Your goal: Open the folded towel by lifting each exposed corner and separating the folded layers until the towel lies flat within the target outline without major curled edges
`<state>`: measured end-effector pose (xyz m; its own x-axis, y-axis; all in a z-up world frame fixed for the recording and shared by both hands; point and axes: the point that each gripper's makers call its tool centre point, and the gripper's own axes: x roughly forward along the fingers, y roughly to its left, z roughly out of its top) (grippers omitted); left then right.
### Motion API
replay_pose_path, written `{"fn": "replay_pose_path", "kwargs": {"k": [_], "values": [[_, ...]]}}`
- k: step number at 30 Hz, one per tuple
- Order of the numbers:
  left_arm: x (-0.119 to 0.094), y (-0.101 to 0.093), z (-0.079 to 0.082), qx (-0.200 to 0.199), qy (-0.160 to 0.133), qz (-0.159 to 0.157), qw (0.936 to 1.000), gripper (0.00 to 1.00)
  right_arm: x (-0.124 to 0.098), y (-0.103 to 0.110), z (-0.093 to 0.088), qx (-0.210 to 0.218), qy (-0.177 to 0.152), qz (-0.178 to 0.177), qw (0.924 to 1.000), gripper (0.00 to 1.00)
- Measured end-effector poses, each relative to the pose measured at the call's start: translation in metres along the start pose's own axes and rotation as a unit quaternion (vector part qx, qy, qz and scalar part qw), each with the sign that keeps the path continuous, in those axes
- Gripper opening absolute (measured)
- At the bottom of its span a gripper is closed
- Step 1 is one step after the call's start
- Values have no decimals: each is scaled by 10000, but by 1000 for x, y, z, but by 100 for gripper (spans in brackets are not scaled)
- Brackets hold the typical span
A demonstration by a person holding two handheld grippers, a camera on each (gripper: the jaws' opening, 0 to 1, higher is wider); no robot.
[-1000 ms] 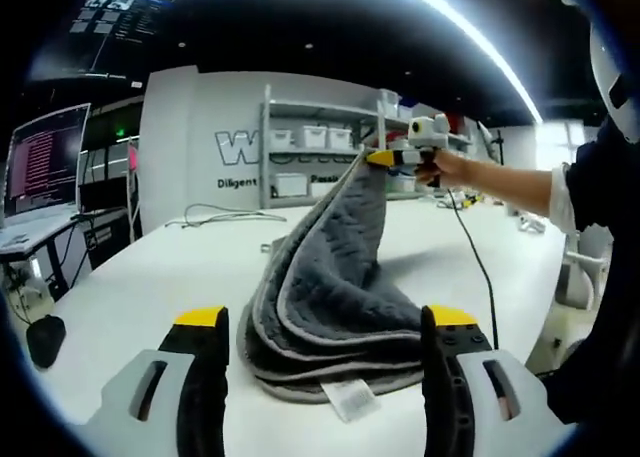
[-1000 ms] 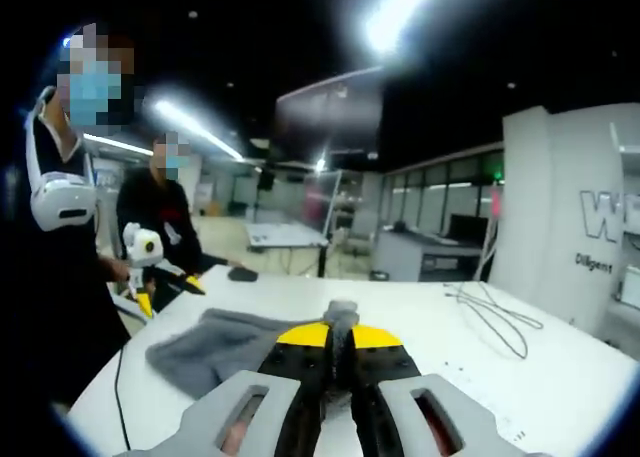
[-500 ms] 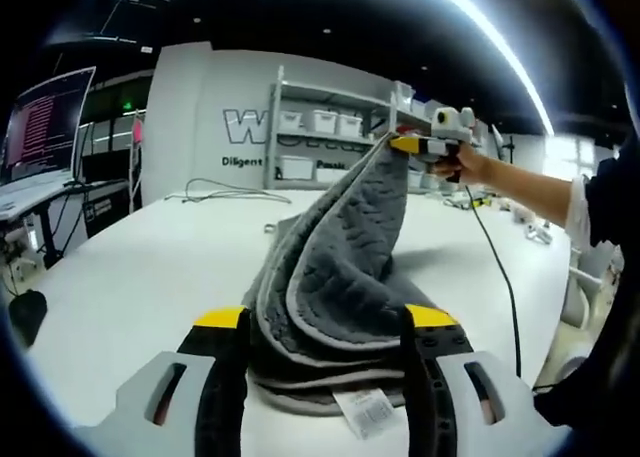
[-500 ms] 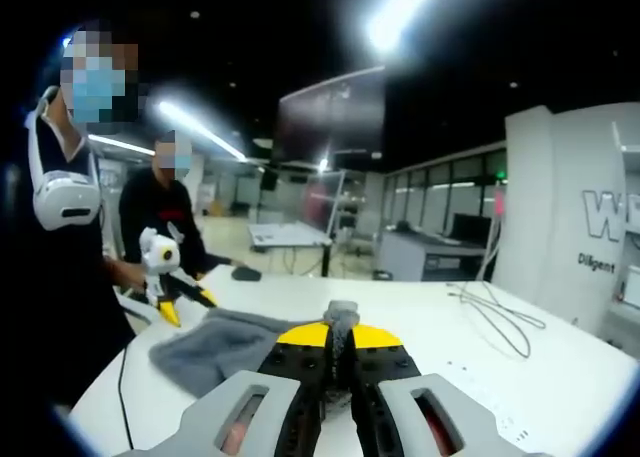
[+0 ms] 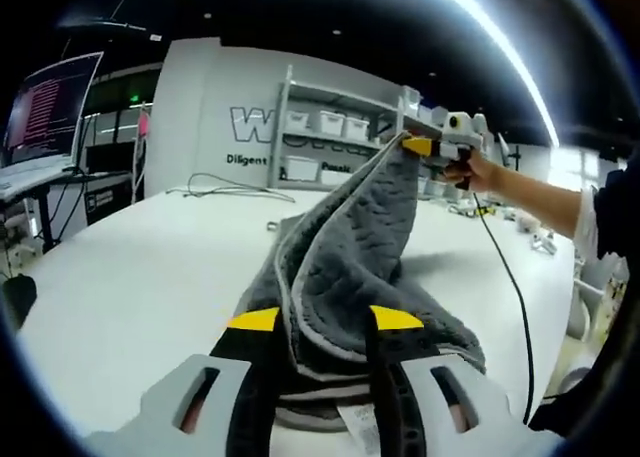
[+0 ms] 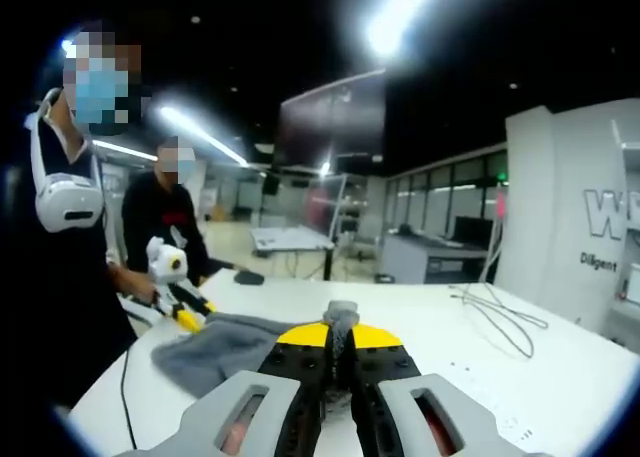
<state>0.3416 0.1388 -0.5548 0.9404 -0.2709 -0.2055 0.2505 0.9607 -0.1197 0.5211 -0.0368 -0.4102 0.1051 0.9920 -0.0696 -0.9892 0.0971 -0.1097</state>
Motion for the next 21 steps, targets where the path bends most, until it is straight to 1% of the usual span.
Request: {"fn": "replay_pose_path", "kwargs": {"k": [3, 6, 7, 8, 9, 12, 13, 15, 18, 21], "values": [[2, 4, -4, -24, 9, 71, 10000, 20, 0, -1, -2, 10, 0, -13, 10000, 1], [3, 7, -6, -91, 35, 90, 9999, 15, -1, -3, -3, 43, -22, -24, 10000, 1], [3, 5, -5, -132, -11, 8, 9999, 12, -1, -4, -4, 58, -22, -30, 10000, 1], [3, 3, -2, -245, -76, -45, 9997, 7, -1, -5, -5, 84, -14, -38, 10000, 1], [2, 3, 0, -318, -98, -59, 9994, 5, -2, -6, -5, 97, -10, -46, 9999, 1], [2, -1, 3, -406, -80, -166, 9990, 4, -3, -8, -8, 122, 5, -77, 9999, 1], [1, -4, 6, -460, -114, -228, 9986, 4, -3, -10, -8, 138, 3, -96, 9999, 1], [-2, -13, 15, -596, -254, -449, 9969, 4, -5, -14, -10, 204, -3, -131, 9997, 1], [-7, -23, 26, -659, -337, -653, 9951, 4, -7, -18, -15, 310, 49, -186, 9993, 1], [-14, -34, 43, -615, -466, -798, 9938, 4, -9, -21, -17, 402, 29, -229, 9989, 1]]}}
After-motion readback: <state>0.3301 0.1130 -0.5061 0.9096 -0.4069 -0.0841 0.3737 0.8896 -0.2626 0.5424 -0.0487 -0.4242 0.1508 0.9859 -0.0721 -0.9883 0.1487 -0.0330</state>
